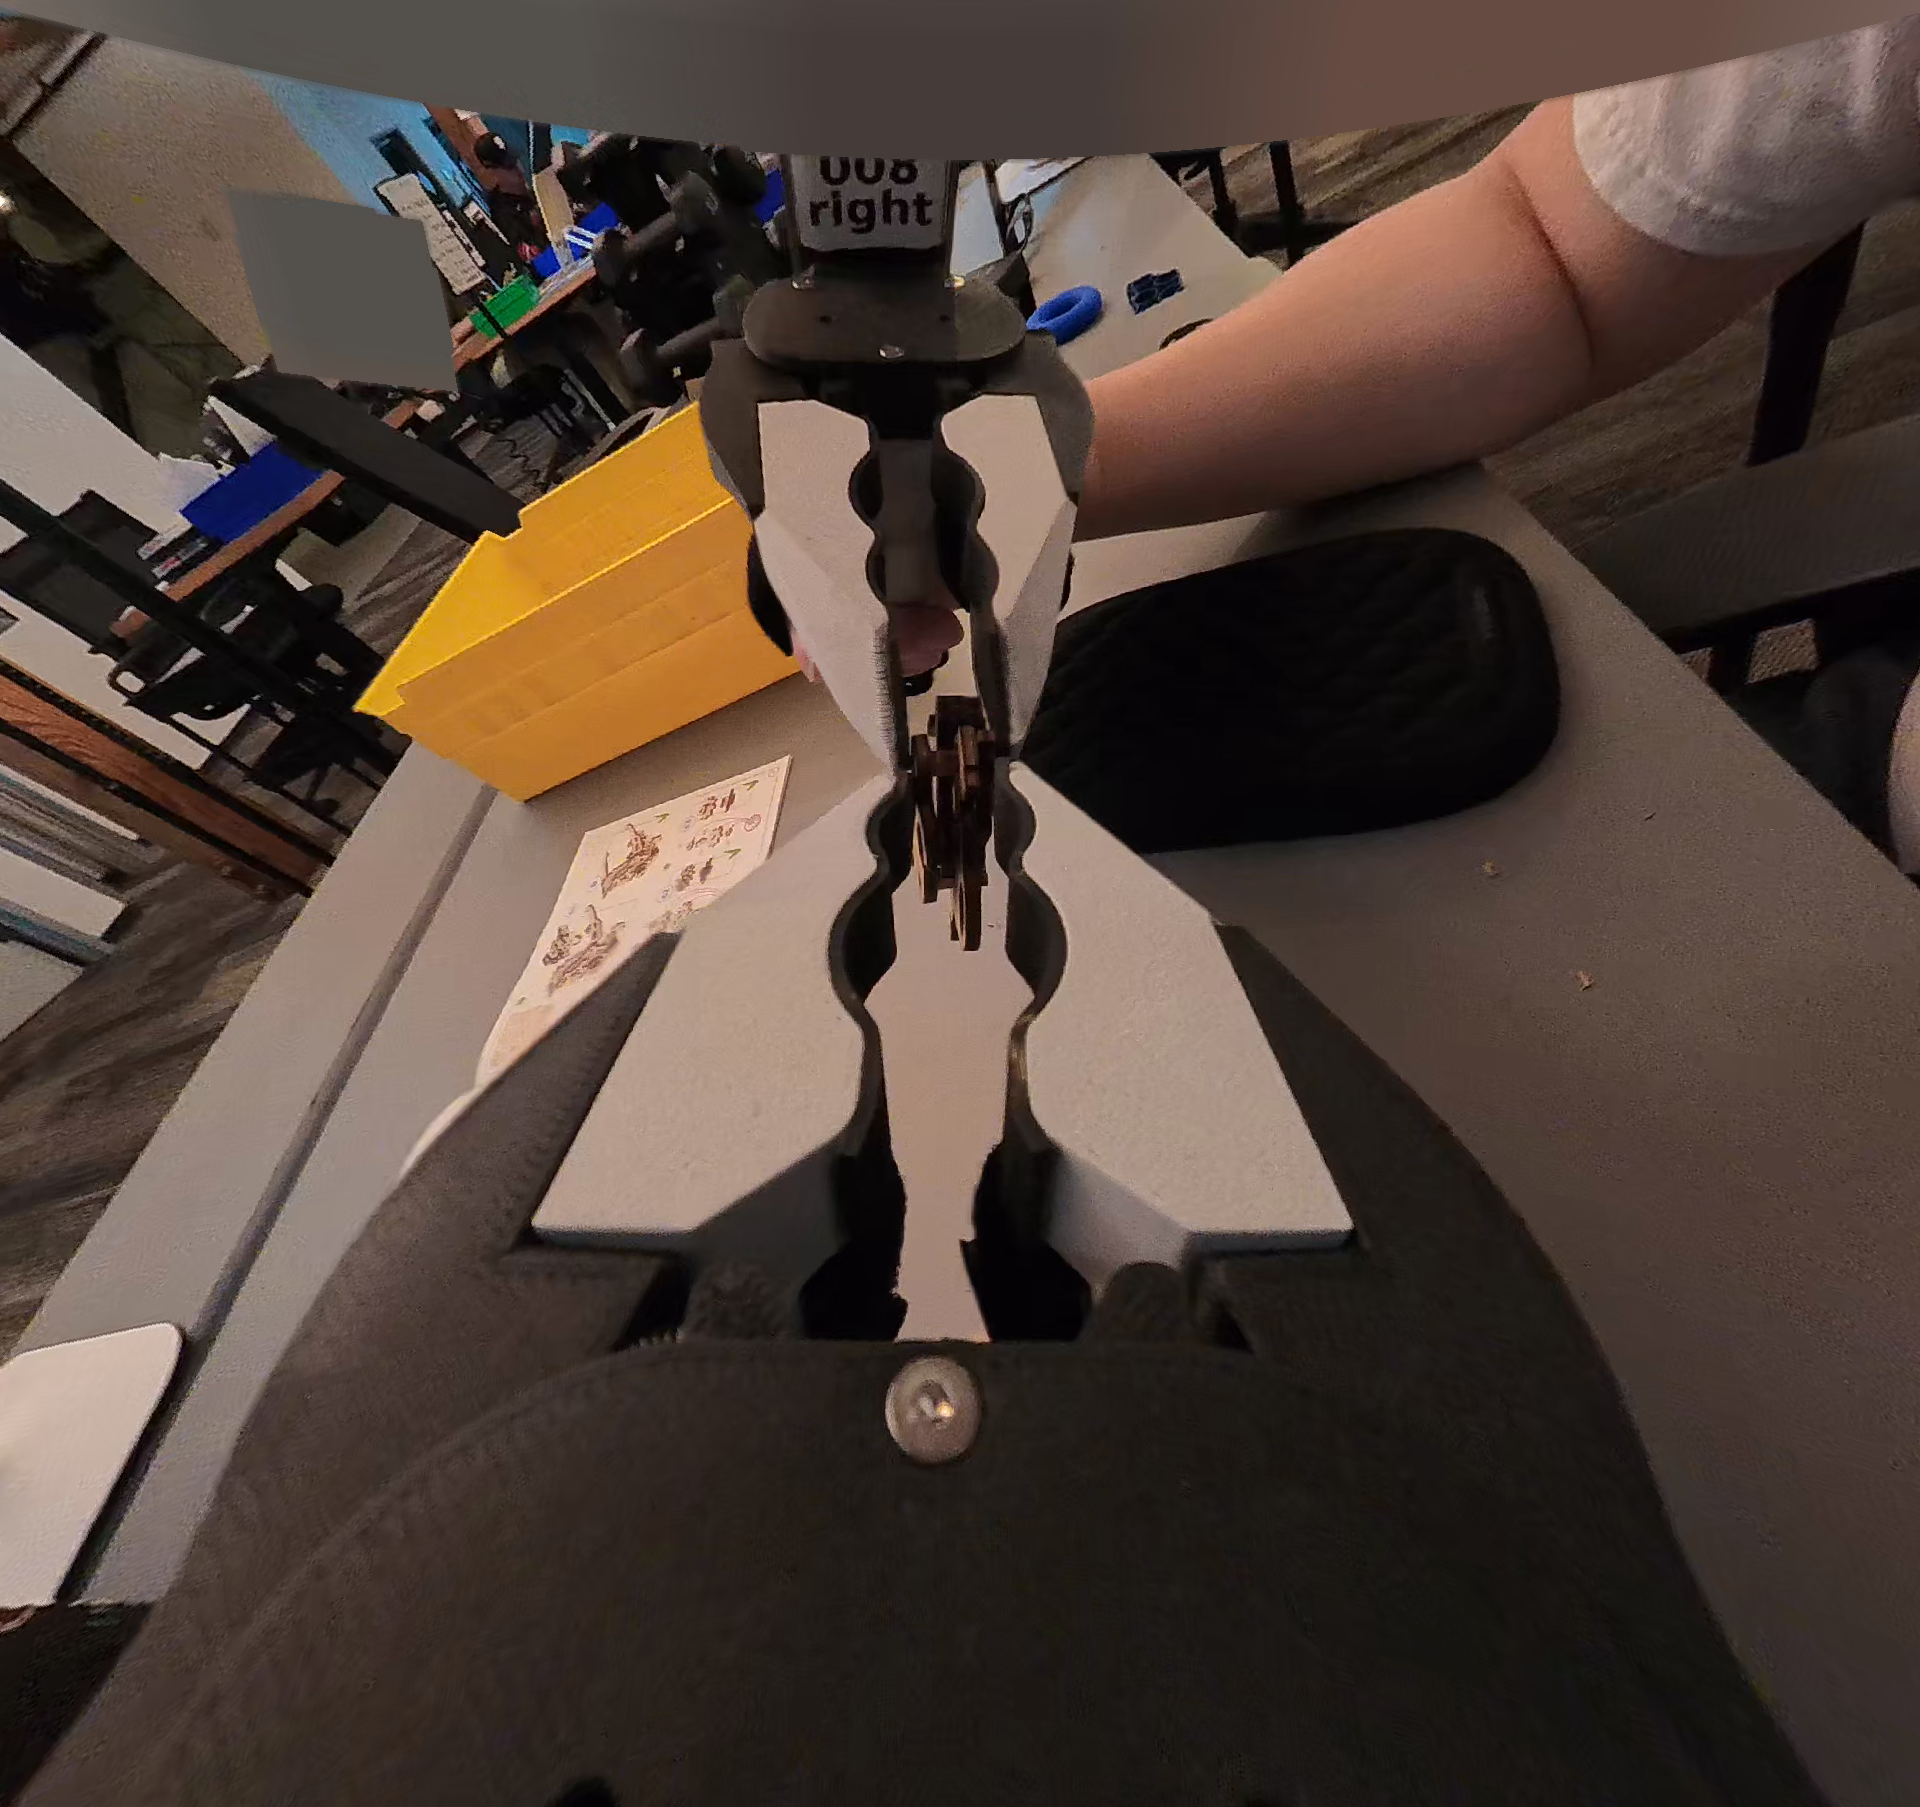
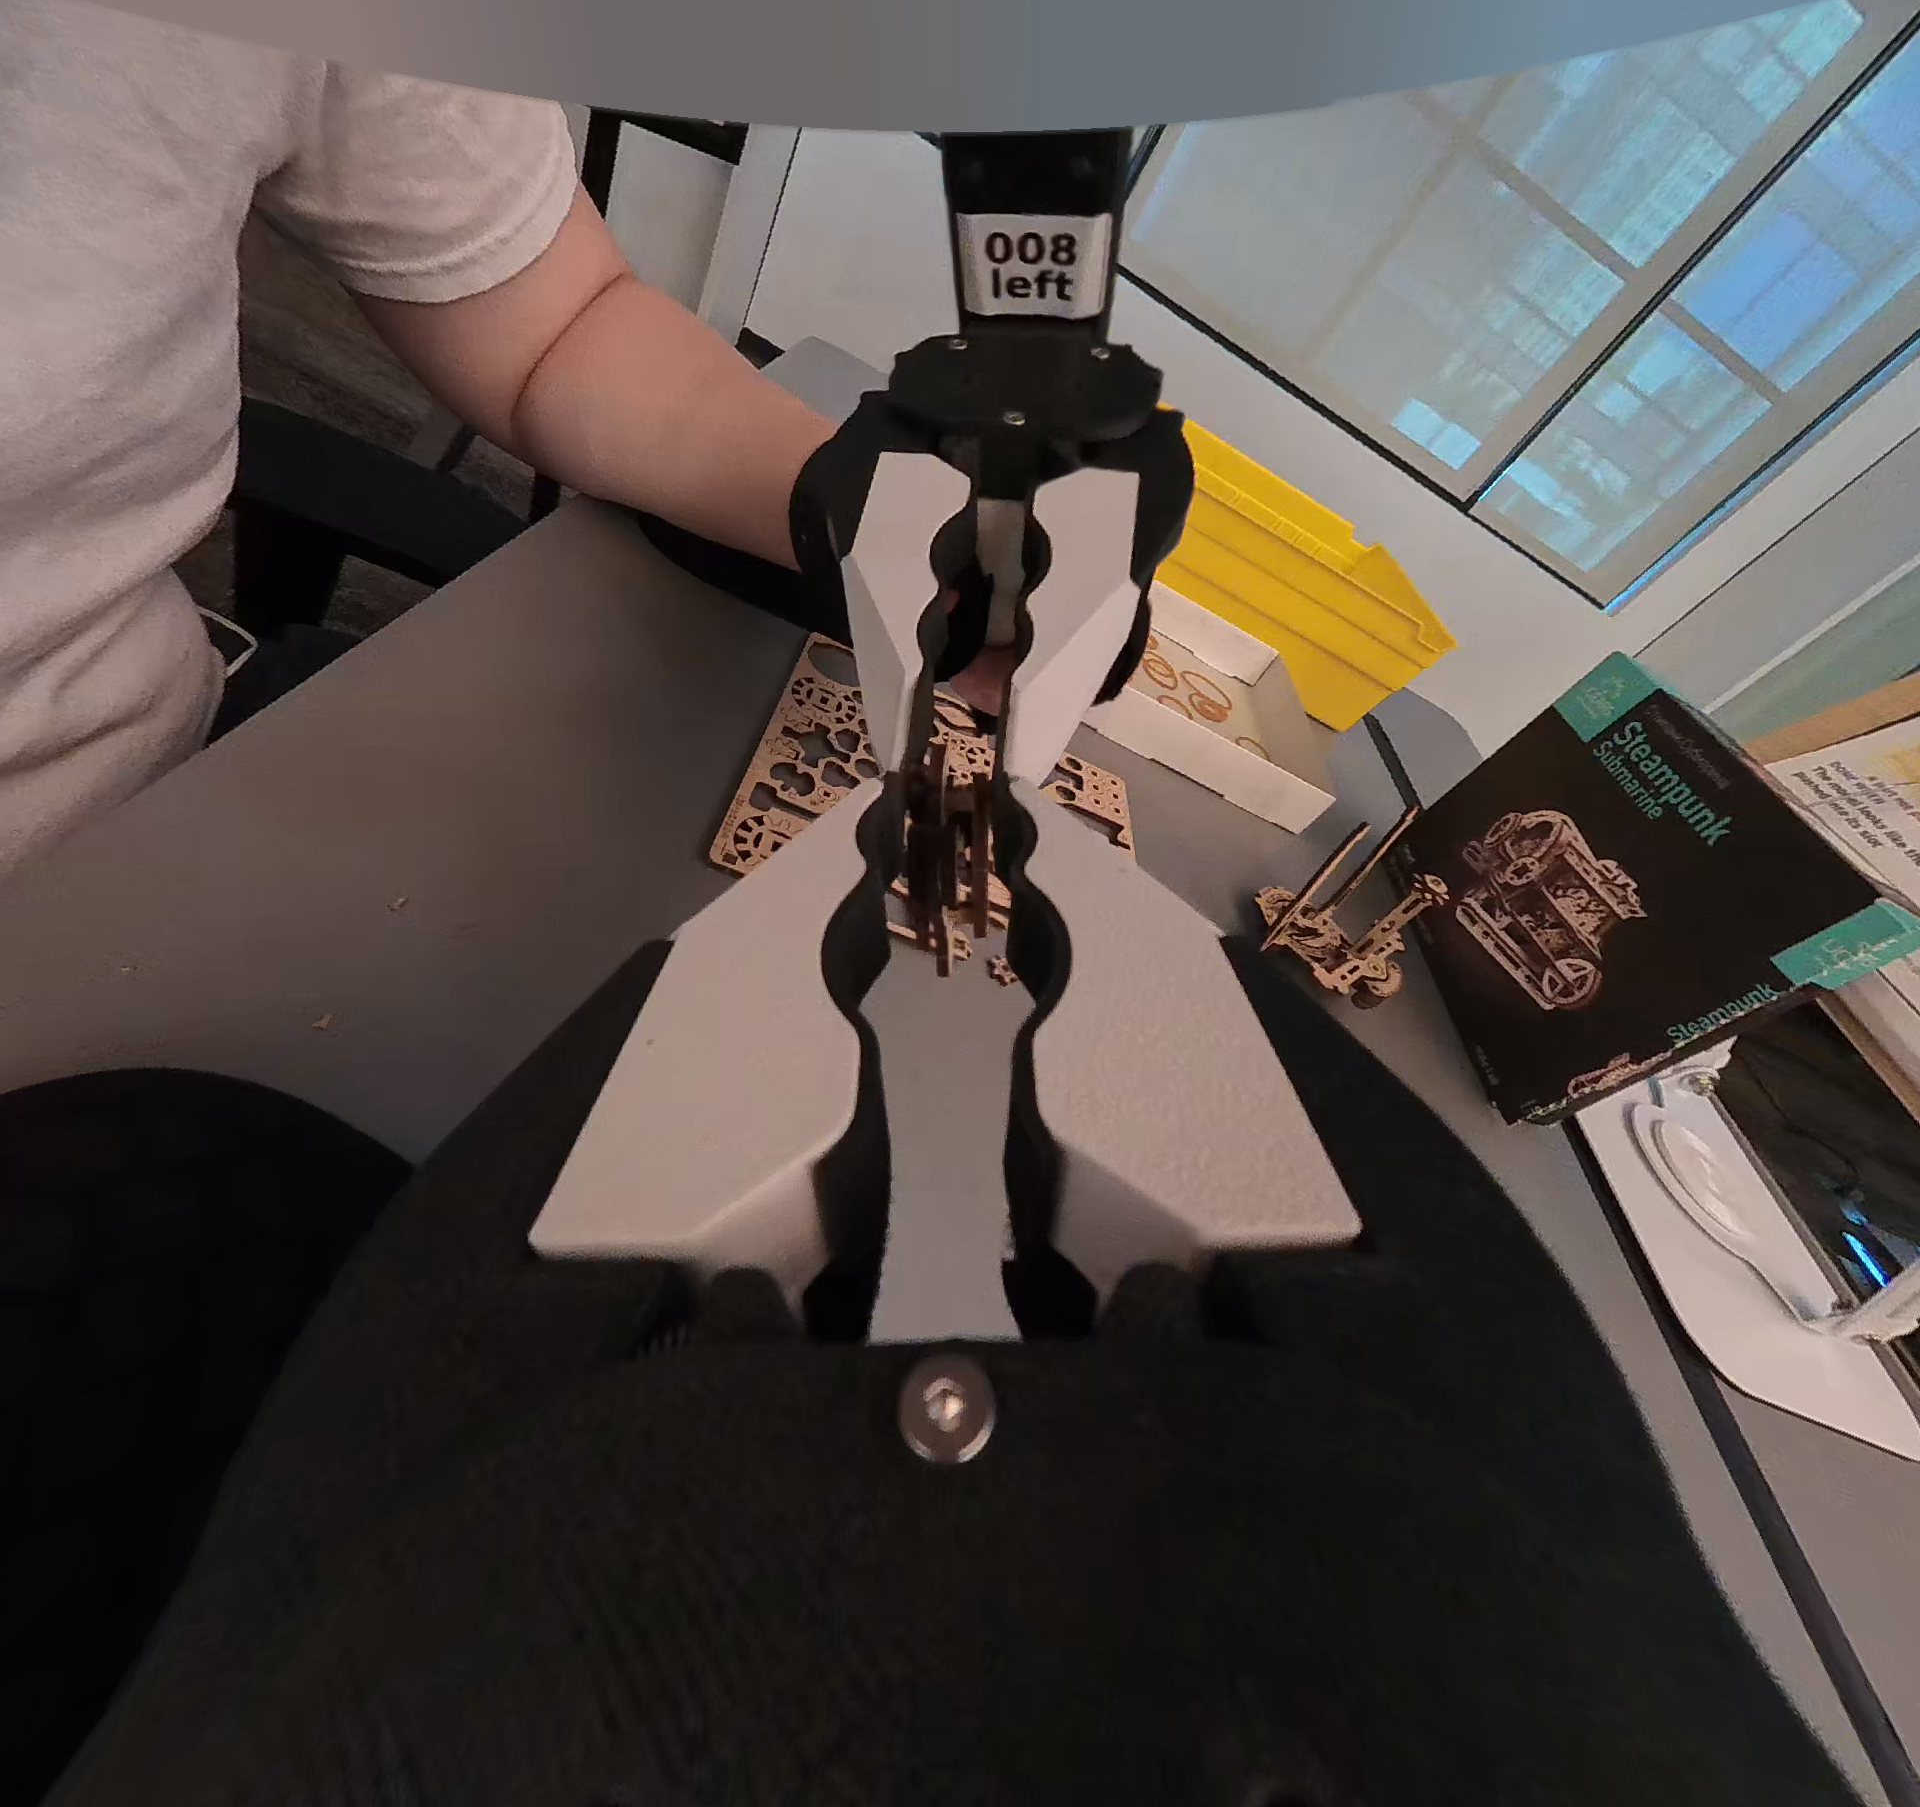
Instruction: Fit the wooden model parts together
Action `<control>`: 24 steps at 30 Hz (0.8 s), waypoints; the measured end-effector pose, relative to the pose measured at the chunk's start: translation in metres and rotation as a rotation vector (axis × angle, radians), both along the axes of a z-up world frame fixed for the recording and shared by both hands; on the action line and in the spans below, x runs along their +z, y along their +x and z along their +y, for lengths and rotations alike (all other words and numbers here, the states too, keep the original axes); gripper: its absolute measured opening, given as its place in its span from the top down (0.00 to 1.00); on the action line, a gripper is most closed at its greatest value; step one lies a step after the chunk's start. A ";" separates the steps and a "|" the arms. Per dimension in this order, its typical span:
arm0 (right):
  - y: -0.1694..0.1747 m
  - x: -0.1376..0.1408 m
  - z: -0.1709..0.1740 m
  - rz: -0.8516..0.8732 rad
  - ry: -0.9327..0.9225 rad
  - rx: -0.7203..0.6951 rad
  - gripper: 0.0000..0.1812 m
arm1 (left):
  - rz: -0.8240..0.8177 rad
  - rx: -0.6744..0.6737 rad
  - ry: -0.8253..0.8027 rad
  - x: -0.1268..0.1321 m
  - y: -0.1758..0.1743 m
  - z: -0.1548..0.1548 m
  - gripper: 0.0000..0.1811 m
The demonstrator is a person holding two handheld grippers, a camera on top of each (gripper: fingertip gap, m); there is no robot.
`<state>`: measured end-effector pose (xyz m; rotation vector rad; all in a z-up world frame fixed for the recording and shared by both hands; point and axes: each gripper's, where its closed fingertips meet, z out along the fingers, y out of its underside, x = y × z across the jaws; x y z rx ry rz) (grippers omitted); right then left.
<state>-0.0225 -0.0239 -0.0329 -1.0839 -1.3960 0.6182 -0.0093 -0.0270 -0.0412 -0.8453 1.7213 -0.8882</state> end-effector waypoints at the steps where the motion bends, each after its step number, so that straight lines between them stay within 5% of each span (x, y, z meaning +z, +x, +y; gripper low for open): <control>1: 0.000 0.000 0.000 -0.003 -0.004 0.002 0.93 | 0.005 -0.007 -0.019 0.000 0.000 -0.001 0.93; 8: 0.000 0.005 0.003 0.021 -0.026 -0.029 0.93 | -0.006 0.001 -0.093 0.005 0.000 0.001 0.93; 15: 0.001 0.015 0.006 0.065 0.046 -0.070 0.93 | -0.078 0.058 0.014 0.017 -0.002 0.005 0.93; 24: -0.004 0.020 -0.004 -0.006 0.170 -0.079 0.93 | -0.163 -0.040 0.088 0.023 -0.006 -0.006 0.93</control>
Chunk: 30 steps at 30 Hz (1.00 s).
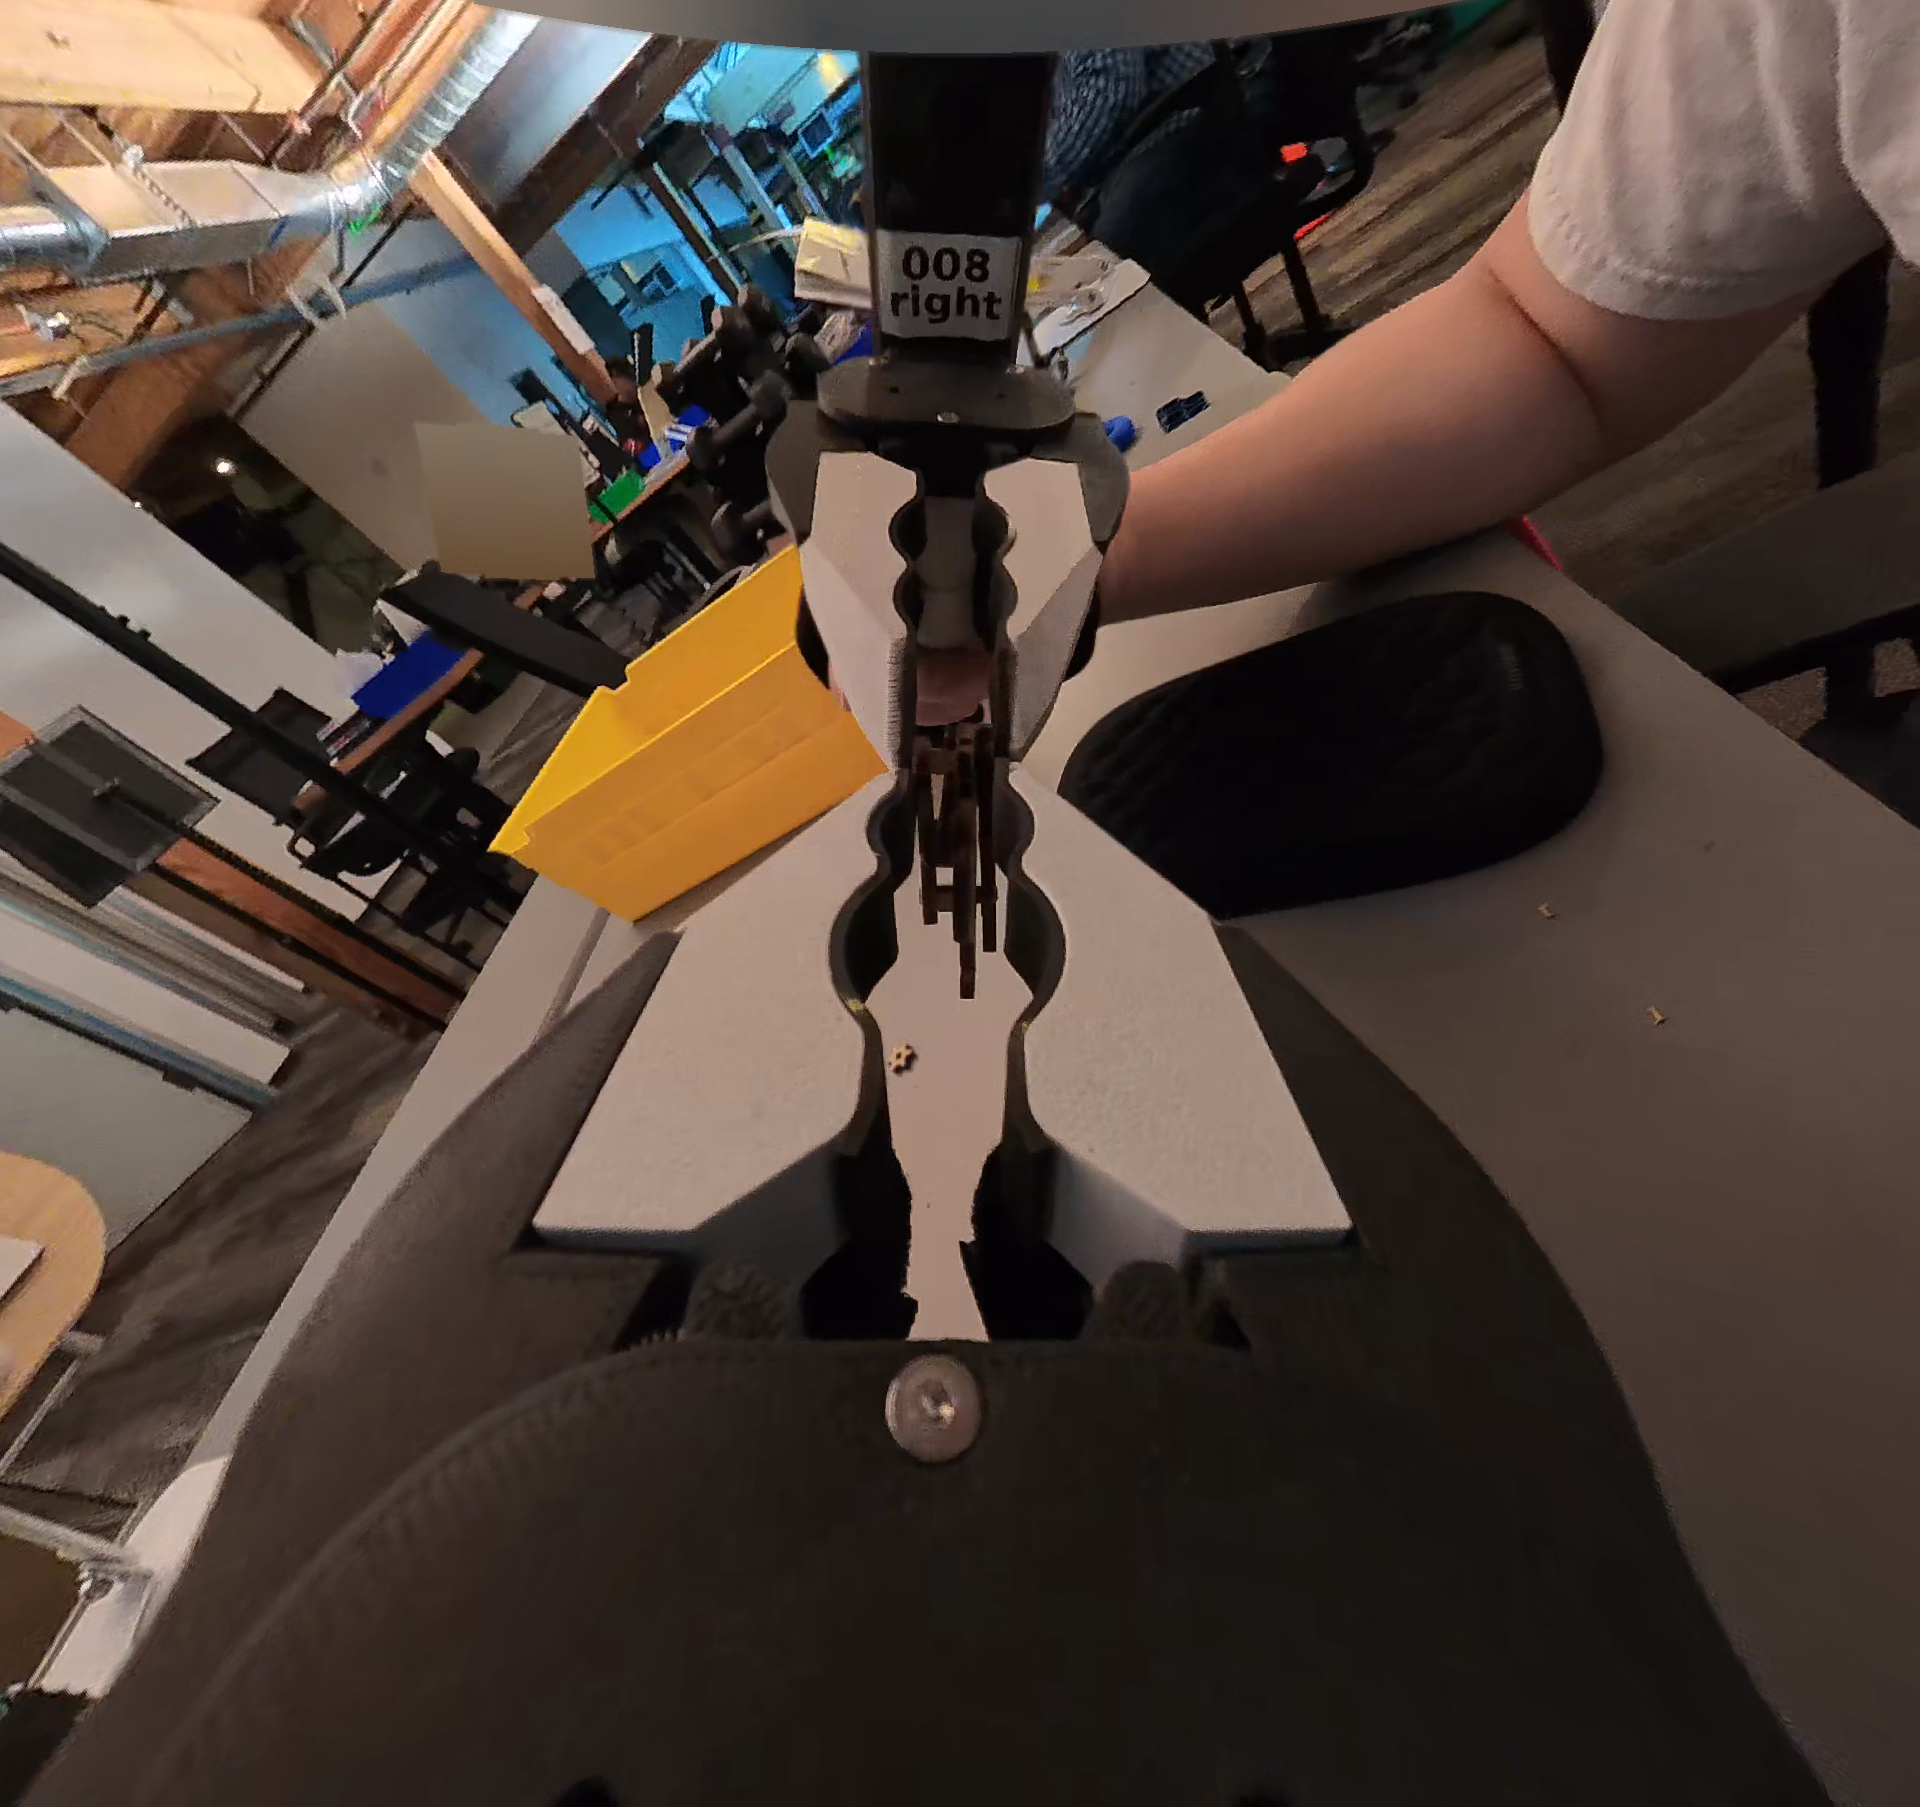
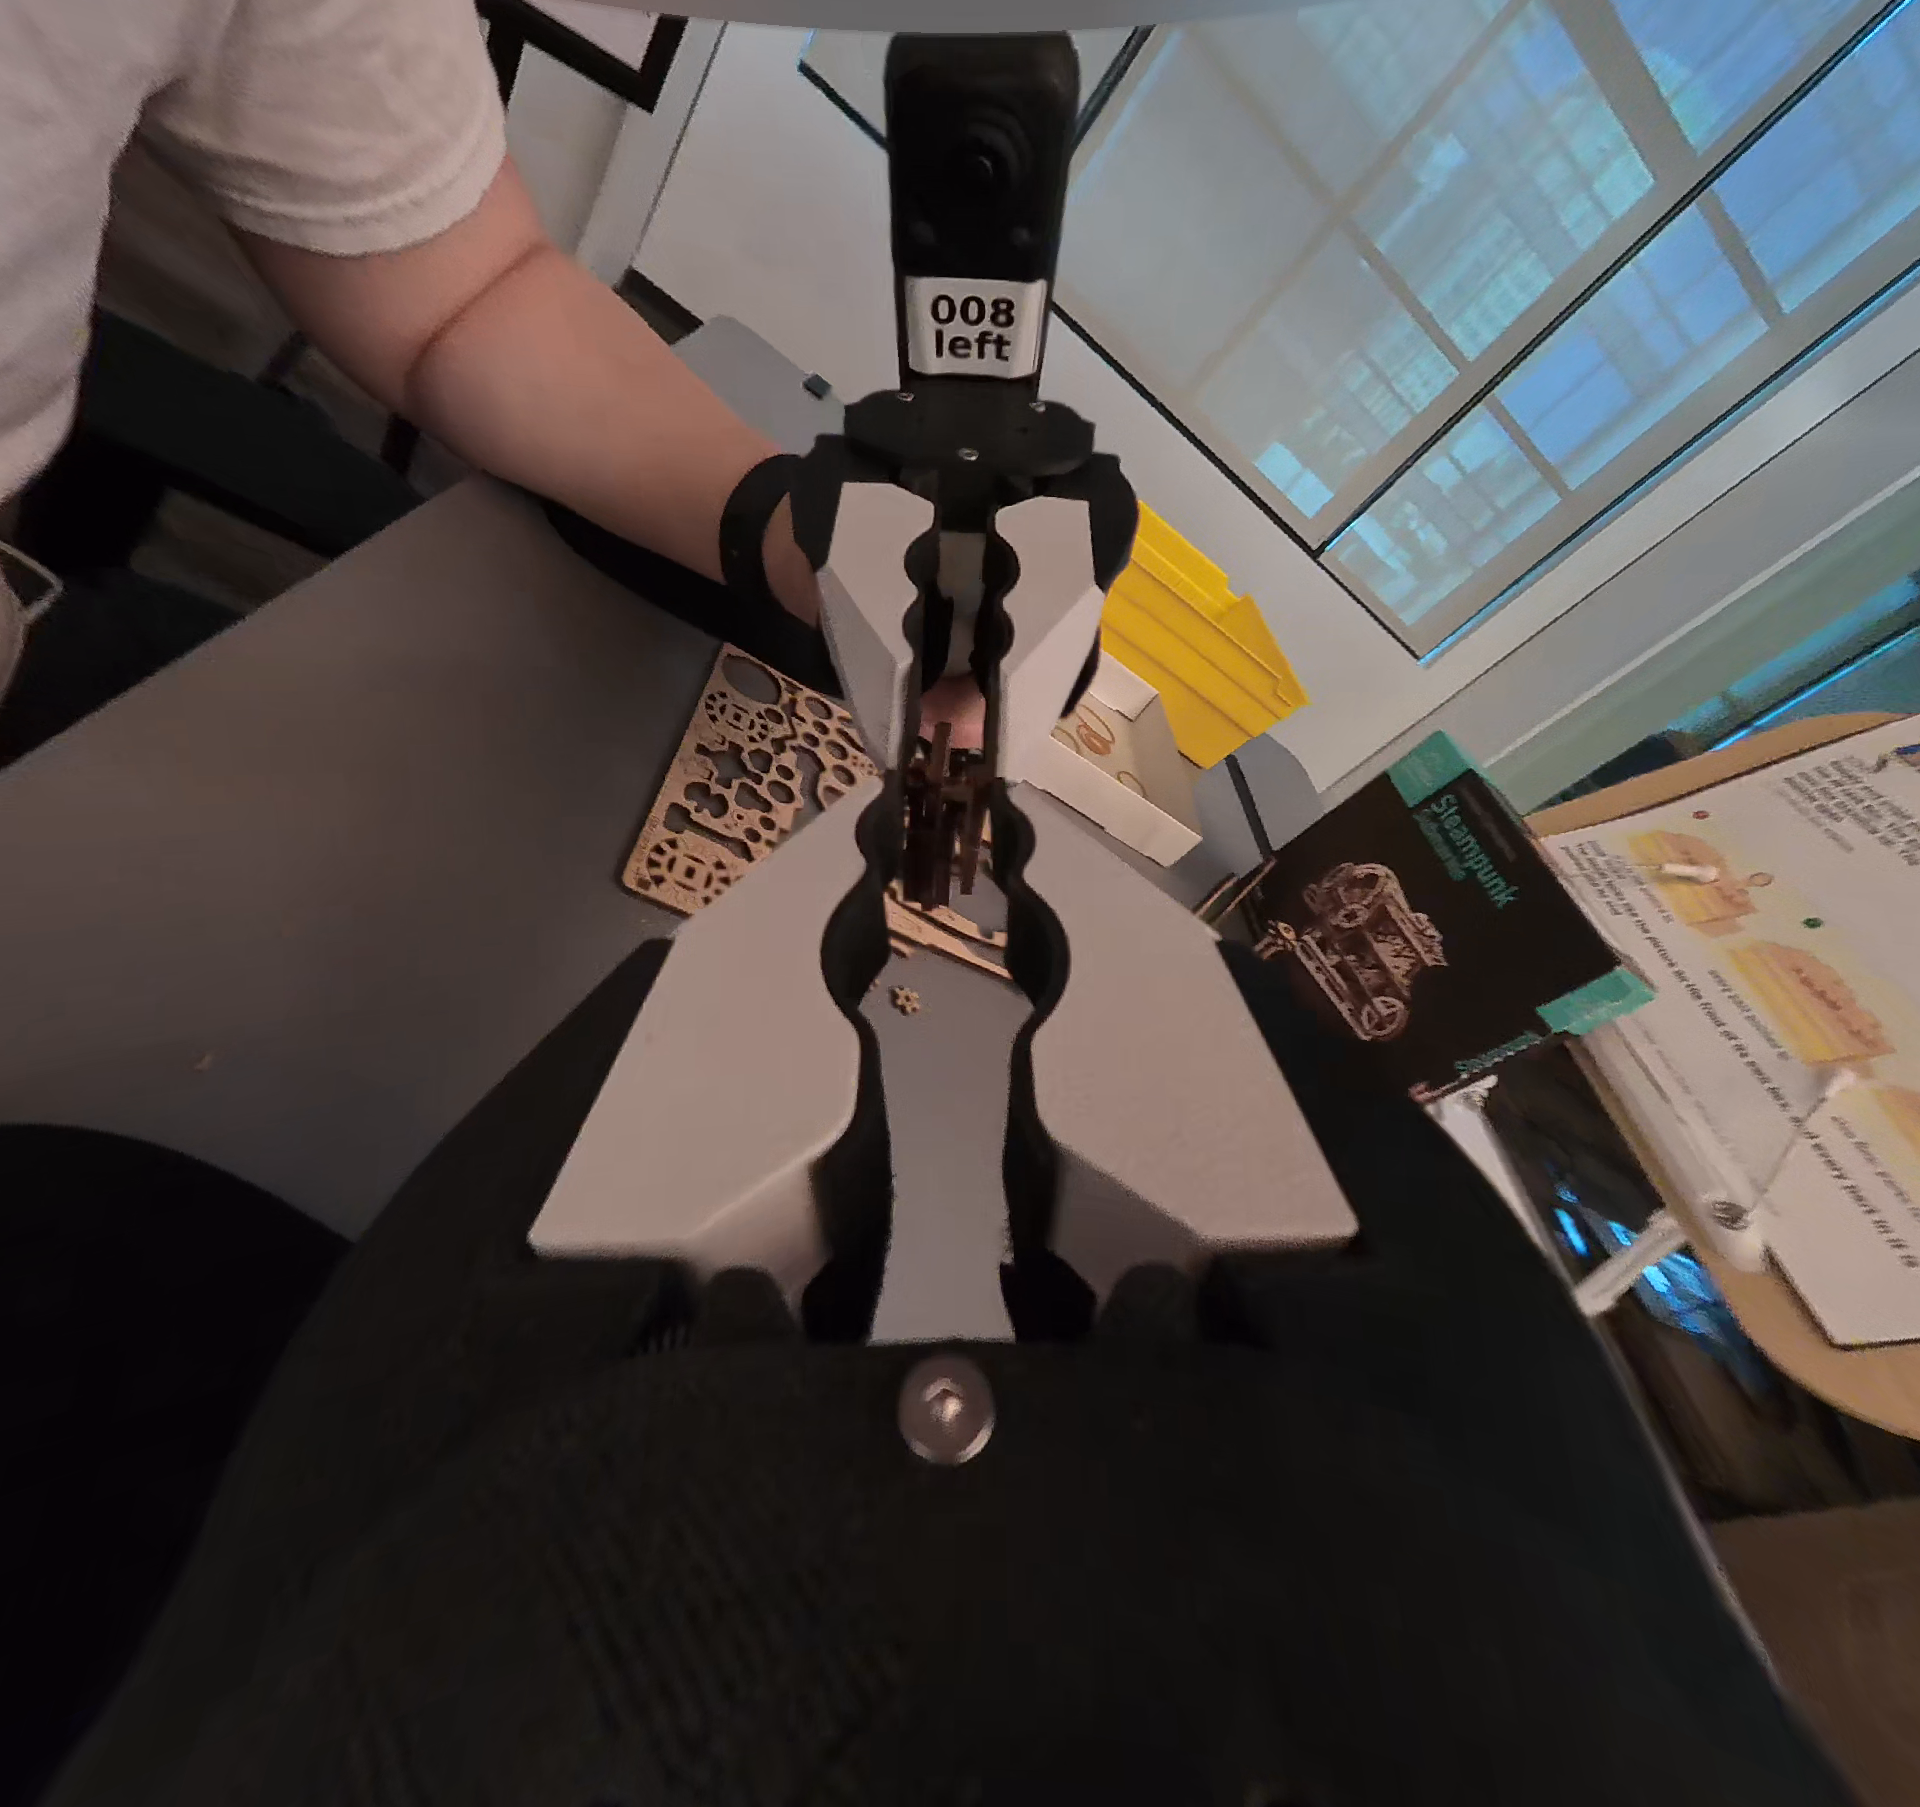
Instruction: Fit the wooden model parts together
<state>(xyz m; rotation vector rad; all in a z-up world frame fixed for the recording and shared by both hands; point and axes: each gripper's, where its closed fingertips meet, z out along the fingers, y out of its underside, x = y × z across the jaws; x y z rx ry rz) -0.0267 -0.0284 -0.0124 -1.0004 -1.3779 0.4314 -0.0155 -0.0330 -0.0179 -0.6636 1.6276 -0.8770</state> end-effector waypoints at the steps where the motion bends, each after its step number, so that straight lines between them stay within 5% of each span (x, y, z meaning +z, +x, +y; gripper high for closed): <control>1: 0.000 0.000 0.000 -0.010 0.015 -0.007 0.93 | -0.006 -0.009 -0.009 0.001 0.000 -0.001 0.93; 30: 0.006 0.005 0.004 0.049 -0.089 0.004 0.92 | -0.051 -0.010 -0.059 0.010 -0.005 0.003 0.94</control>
